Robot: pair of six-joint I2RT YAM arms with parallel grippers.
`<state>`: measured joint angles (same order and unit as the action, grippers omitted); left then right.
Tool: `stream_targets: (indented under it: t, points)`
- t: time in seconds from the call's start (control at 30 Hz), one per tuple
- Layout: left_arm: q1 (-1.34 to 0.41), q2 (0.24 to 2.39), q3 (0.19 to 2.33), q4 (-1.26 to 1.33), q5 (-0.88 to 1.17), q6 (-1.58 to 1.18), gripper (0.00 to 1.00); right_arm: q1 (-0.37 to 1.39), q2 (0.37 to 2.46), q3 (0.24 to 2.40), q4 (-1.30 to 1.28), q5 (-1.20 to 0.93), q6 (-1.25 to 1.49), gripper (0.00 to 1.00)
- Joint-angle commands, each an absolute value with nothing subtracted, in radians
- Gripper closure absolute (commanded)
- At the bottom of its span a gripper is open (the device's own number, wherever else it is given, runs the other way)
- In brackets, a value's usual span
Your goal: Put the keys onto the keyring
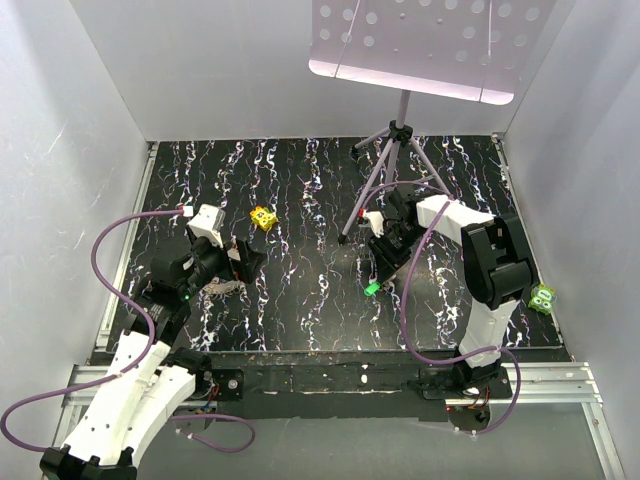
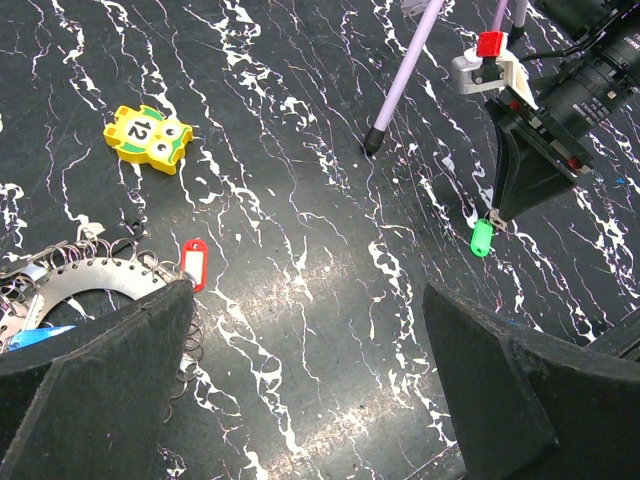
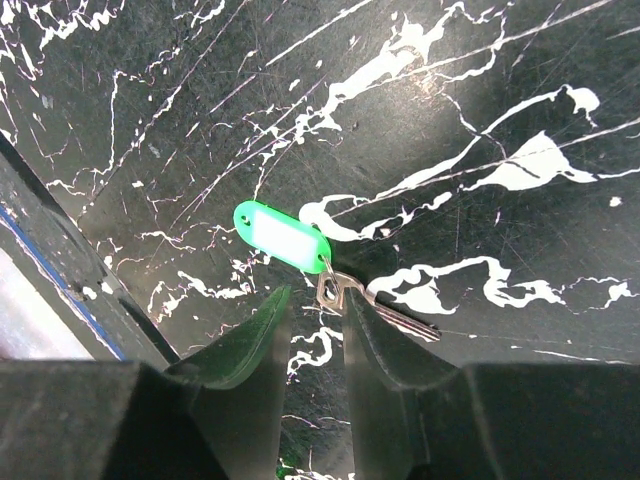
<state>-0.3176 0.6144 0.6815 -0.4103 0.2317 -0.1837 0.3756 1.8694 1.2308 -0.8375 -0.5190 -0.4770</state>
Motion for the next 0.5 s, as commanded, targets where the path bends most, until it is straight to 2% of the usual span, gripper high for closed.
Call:
stream_targets:
  t: [0.0,0.47]
  points:
    - [-0.322,0.615,0.712,-0.403,0.232,-0.175,0.00,0.388,1.884,1.269,-0.856,-0.538,-0.485,0.66]
    - [-0.322,0.614,0.712,-0.403,0.232,-0.175,0.00,0.417,1.914,1.276,-0.865,-0.529,-0.491,0.73]
